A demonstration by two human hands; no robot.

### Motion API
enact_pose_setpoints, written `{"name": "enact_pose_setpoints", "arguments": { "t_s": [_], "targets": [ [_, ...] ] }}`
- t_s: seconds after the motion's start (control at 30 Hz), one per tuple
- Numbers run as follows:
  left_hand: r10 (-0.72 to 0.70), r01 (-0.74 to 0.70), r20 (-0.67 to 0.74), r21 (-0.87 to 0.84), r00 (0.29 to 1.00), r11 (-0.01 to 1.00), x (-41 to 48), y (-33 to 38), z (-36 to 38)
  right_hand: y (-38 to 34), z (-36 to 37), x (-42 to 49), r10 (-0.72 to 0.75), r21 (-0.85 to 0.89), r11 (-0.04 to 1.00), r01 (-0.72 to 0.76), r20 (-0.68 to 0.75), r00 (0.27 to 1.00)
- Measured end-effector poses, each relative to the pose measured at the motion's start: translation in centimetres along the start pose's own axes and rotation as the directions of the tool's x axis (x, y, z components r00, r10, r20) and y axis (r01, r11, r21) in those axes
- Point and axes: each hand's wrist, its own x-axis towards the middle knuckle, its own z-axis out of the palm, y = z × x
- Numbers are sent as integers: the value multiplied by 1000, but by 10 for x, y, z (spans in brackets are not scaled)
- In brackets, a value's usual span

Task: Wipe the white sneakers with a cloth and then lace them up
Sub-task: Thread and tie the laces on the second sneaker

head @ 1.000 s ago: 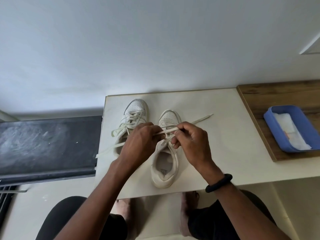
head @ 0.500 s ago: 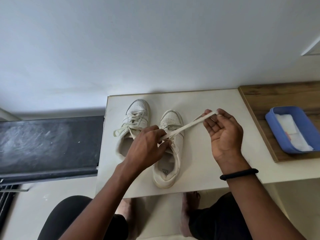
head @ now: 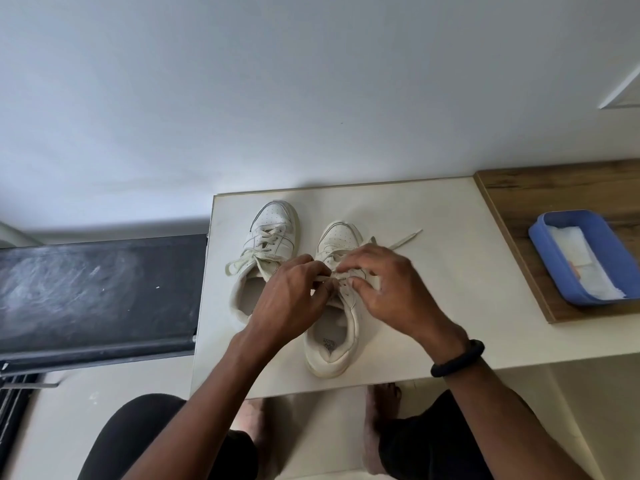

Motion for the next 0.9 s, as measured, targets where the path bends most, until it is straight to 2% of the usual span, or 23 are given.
{"name": "enact_pose_setpoints", "arguments": {
  "t_s": [0.17,0.27,0.43,0.53,0.63,0.73,0.9],
  "targets": [
    [10,-9,8,-15,1000,1000,0,-4,0,4,13,3,-29,-100,994,32,40,999],
    [15,-15,0,-21,1000,1000,0,-5,1,11,12,6,33,-121,992,-26,57,998],
    [-15,14,-17,-27,1000,1000,-1,-3,3,15,8,5,191,-287,926,-243,-197,962],
    [-50,49,-23,-25,998,998,-2,0,5,13,2,3,171,-349,903,-251,-243,955],
    [-56,55,-36,-7,998,998,-3,1,7,0,0,4,46,-209,974,-83,-175,983],
    [-50,50,-54,4,997,999,-3,1,9,-8,11,3,-40,-106,994,34,-63,997],
    [-77,78,-87,2,993,997,-5,2,12,-5,21,4,17,-74,997,-22,-71,997]
  ]
}}
